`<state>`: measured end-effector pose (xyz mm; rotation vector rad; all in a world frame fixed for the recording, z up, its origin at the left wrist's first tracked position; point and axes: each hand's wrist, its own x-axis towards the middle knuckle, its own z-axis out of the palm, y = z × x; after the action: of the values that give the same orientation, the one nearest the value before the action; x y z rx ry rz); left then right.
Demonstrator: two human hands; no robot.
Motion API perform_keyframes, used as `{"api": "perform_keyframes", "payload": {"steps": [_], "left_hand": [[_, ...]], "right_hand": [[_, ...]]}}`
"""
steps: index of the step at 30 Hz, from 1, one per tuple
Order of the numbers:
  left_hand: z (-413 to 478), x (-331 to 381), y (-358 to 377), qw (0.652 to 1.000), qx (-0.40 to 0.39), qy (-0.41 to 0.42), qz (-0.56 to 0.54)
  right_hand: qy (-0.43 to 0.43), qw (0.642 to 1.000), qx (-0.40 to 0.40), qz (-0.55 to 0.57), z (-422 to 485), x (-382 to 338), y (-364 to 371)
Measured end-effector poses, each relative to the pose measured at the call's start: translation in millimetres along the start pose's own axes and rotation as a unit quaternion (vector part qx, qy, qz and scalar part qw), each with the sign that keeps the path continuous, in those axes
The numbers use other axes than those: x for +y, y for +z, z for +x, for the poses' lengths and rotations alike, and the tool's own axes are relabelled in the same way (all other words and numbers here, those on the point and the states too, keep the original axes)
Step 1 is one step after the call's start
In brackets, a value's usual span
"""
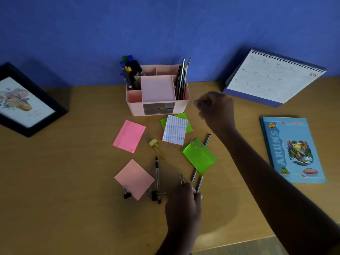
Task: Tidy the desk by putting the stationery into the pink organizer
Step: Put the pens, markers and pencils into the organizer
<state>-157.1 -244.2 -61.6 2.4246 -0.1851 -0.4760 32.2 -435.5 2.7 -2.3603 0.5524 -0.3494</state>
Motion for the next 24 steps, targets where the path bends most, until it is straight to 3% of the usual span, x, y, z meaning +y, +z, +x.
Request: {"api": "perform_keyframes", "payload": {"steps": [5,10,13,18,24], "left_hand": [[0,1,2,0.998,0.011,0.001,0.060],[-4,-3,0,1.000,-0.009,-0.024,0.017],[-6,1,-17,0.999,-0.005,-0.022,-0.027],[12,18,-57,0.986,0.069,0.025,-0.153],[51,41,-81,0.969,0.122,0.074,-0.200]], "right_hand": [[0.045,0.998,-0.041,-0.018,-32,32,-11],[0.067,0.994,-0.082,-0.027,-67,42,-26],[0.138,0.979,-0.138,0.057,-90,35,-35],[0.214,0.911,-0.280,0.214,-120,9,-52],[0.155,0.918,-0.262,0.256,-106,-13,-62]]}}
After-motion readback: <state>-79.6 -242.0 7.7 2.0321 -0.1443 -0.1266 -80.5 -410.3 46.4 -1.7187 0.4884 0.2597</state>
